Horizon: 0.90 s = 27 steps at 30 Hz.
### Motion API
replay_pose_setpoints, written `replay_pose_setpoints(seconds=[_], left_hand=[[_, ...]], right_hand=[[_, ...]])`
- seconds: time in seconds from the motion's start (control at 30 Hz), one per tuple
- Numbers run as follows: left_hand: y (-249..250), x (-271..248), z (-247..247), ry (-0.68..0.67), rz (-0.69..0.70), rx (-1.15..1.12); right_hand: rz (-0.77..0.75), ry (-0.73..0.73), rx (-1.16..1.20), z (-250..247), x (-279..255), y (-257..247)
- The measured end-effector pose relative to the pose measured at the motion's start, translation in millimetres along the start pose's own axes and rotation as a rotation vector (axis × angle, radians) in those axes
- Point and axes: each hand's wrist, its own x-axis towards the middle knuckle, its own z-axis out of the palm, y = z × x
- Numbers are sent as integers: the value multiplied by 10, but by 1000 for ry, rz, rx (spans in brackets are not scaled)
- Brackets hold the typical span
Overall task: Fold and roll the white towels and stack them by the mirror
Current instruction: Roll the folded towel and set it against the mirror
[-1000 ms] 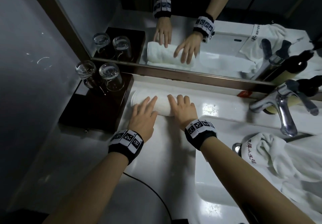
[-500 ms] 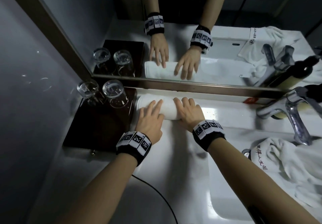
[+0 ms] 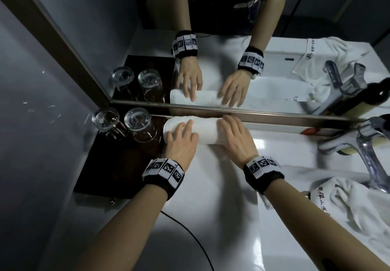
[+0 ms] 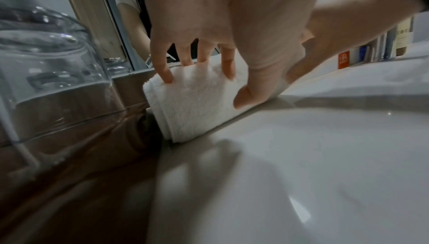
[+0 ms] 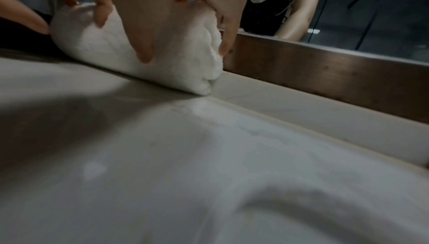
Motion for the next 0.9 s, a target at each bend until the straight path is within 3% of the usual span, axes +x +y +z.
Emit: replay_pose_setpoints(seconds=[0.13,0.27,0.33,0.47,0.67,0.83,0.9], left_hand=[[-1,146,-97,81,-15,59],[3,248,-56,59,-71,113],[0,285,-90,65,-84,124],[-65,338,-73,-55,-105,72],[-169,323,-1,0,-70,-27],[-43,61,34,168,-12,38],[-12,-11,75,107,-29,39]], right_hand=[[32,-15,39,72,-88,-54],[14,96,29,63,7,-54],[3,57,25,31,52,-59],[7,-15,94,-5,93,-60],[112,-85,113,1,244,-68],[165,-60,71,62,262,-104],[176,-40,42,56,236,-100]])
